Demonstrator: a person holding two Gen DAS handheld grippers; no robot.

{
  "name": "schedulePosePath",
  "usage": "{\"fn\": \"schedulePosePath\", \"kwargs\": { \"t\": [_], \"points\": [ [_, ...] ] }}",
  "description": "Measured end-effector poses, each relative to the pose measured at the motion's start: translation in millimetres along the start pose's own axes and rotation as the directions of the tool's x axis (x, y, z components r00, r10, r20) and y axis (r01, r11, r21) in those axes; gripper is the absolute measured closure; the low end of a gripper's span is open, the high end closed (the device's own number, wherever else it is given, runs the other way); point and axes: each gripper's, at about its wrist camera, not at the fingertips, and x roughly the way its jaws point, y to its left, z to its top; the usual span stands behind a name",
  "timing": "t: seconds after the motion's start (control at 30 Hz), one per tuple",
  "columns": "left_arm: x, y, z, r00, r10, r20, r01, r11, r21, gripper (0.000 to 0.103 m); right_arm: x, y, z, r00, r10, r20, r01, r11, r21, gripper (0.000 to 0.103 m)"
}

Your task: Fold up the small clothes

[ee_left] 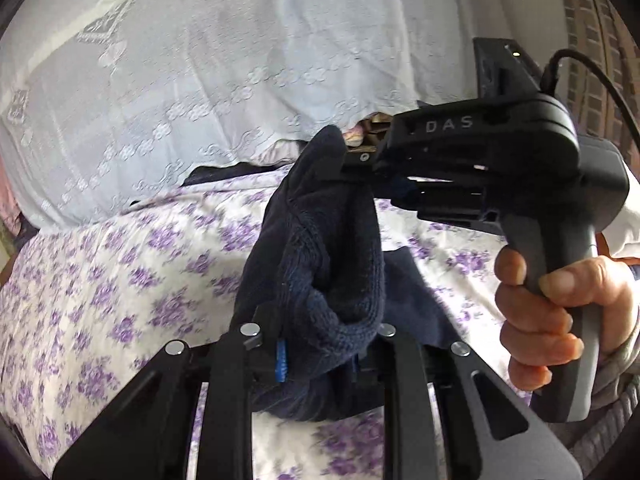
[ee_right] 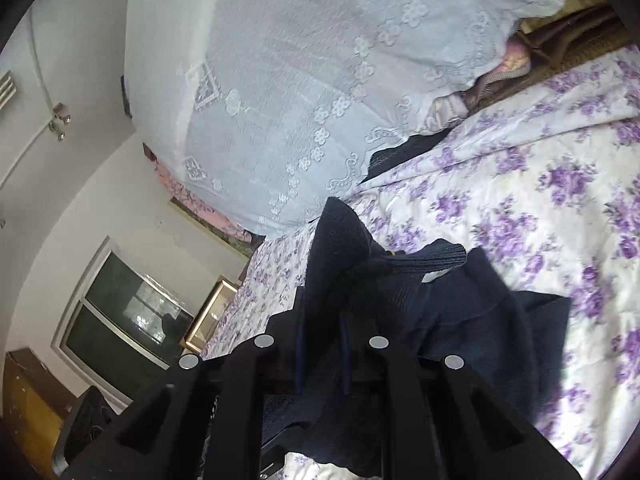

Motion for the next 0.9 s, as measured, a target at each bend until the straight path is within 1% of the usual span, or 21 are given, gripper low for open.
{"fn": "schedulePosePath", "kwargs": {
  "t": [0.2,0.3,0.43,0.5,0.53,0.6,0.67,0.7,0.73,0.77,0.8,0.83,0.87,0.9],
  "points": [
    [24,-37,3,0.999,-0.011,-0.033,0.013,0.999,0.05,0.083,-9,-42,3,0.999,-0.054,0.005,0.054,0.996,0.068,0.088],
    [38,-46,2,0.999,-0.015,-0.05,0.018,0.998,0.061,0.083,-7,-59,2,0.997,-0.076,0.001,0.076,0.993,0.096,0.088],
    [53,-59,-3,0.995,-0.046,-0.084,0.052,0.996,0.066,0.082,-2,-82,-2,0.99,-0.139,-0.019,0.141,0.982,0.124,0.089],
    [63,-67,-9,0.991,-0.071,-0.11,0.08,0.994,0.08,0.08,-1,-100,-5,0.982,-0.185,-0.043,0.189,0.968,0.165,0.088],
    [69,-71,-13,0.989,-0.078,-0.123,0.089,0.992,0.091,0.08,-1,-110,-7,0.978,-0.202,-0.053,0.209,0.96,0.189,0.088],
    [76,-83,-25,0.988,-0.069,-0.14,0.089,0.986,0.143,0.076,1,-131,-13,0.972,-0.221,-0.079,0.234,0.94,0.248,0.085],
    [76,-92,-33,0.99,-0.048,-0.129,0.074,0.977,0.201,0.073,5,-142,-17,0.968,-0.233,-0.094,0.25,0.93,0.271,0.084],
    [76,-93,-35,0.989,-0.065,-0.134,0.092,0.974,0.205,0.063,5,-144,-17,0.969,-0.23,-0.092,0.247,0.928,0.279,0.084],
    [74,-91,-35,0.986,-0.095,-0.138,0.121,0.973,0.195,0.06,5,-144,-17,0.969,-0.228,-0.091,0.245,0.927,0.283,0.083],
    [67,-87,-34,0.983,-0.119,-0.137,0.142,0.975,0.174,0.054,5,-142,-16,0.968,-0.235,-0.09,0.251,0.93,0.27,0.079],
    [60,-82,-33,0.978,-0.157,-0.139,0.178,0.973,0.15,0.042,5,-141,-15,0.965,-0.244,-0.093,0.261,0.929,0.262,0.071],
    [52,-76,-33,0.97,-0.196,-0.141,0.213,0.969,0.123,0.034,3,-141,-14,0.965,-0.247,-0.089,0.262,0.927,0.267,0.067],
    [39,-67,-33,0.964,-0.233,-0.129,0.246,0.965,0.095,0.022,-3,-139,-12,0.965,-0.253,-0.067,0.261,0.924,0.28,0.062],
    [29,-60,-33,0.963,-0.246,-0.106,0.255,0.963,0.082,0.014,-10,-135,-10,0.959,-0.28,-0.043,0.28,0.918,0.28,0.049]
  ]
}}
